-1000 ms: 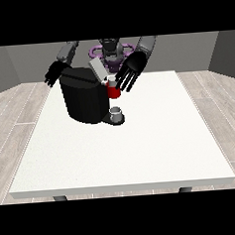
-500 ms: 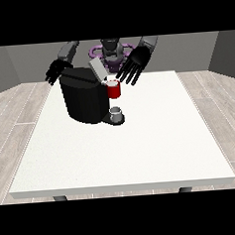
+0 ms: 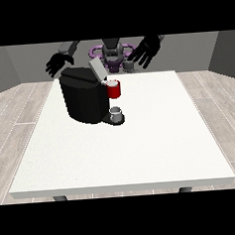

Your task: Insert the coffee pod into the coffee machine and close the lid

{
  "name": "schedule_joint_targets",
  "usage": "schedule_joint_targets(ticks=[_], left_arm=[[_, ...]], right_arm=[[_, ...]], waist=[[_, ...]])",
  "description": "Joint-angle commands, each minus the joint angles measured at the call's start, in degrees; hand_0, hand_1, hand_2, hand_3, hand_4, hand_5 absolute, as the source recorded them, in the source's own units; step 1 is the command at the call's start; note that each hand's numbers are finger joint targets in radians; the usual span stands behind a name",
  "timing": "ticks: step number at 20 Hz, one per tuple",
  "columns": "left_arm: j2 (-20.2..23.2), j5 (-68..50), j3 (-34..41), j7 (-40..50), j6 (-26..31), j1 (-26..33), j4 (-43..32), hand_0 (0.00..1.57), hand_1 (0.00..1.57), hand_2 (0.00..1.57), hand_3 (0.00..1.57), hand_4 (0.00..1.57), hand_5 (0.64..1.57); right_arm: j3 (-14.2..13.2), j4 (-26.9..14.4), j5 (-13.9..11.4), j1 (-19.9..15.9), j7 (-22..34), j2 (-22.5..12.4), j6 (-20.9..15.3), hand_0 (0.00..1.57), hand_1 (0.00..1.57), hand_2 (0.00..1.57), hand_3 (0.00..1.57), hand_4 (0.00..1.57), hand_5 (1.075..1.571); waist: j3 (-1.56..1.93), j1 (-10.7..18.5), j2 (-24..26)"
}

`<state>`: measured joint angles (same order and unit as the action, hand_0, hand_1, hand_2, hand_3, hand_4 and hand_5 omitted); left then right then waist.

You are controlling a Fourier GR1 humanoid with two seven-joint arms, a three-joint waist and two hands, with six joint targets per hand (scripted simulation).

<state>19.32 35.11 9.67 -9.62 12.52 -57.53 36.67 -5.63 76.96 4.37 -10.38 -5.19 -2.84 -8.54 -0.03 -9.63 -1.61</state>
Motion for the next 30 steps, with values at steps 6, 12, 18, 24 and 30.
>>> schedule_joint_targets(ticks=[6,12,18,24,30], left_arm=[[-11.5,-13.3,8.8,-4.7,-0.5,13.1,0.2,0.00,0.00,0.00,0.00,0.00,1.571],[-14.2,-17.3,10.9,-5.7,0.7,20.4,0.8,0.00,0.00,0.00,0.00,0.23,1.571],[-17.9,-20.6,9.9,-1.9,2.2,22.3,5.3,0.00,0.00,0.00,0.00,0.00,1.571],[-19.2,-25.4,8.0,-1.7,2.9,25.2,10.6,0.00,0.00,0.00,0.00,0.14,1.571],[-16.8,-27.0,7.5,-3.9,6.7,30.3,18.1,0.00,0.00,0.00,0.00,0.20,1.571]], right_arm=[[0.6,2.9,-0.7,2.5,3.5,-3.4,2.2,0.00,0.00,0.00,0.00,0.39,1.571],[1.6,6.8,-0.1,1.2,6.3,-6.9,6.4,0.00,0.00,0.00,0.00,0.00,1.571],[1.5,7.4,1.8,-1.7,10.5,-8.9,9.8,0.00,0.00,0.00,0.00,0.00,1.571],[5.2,4.3,-4.0,-3.0,5.0,-5.9,7.5,0.00,0.00,0.00,0.00,0.24,1.571],[4.9,3.1,-4.7,-8.8,7.4,-6.2,7.5,0.00,0.00,0.00,0.00,0.12,1.571]], waist=[[-0.02,7.4,11.1],[0.00,10.9,15.3],[0.04,15.0,17.4],[0.05,18.0,12.8],[0.03,19.2,8.4]])
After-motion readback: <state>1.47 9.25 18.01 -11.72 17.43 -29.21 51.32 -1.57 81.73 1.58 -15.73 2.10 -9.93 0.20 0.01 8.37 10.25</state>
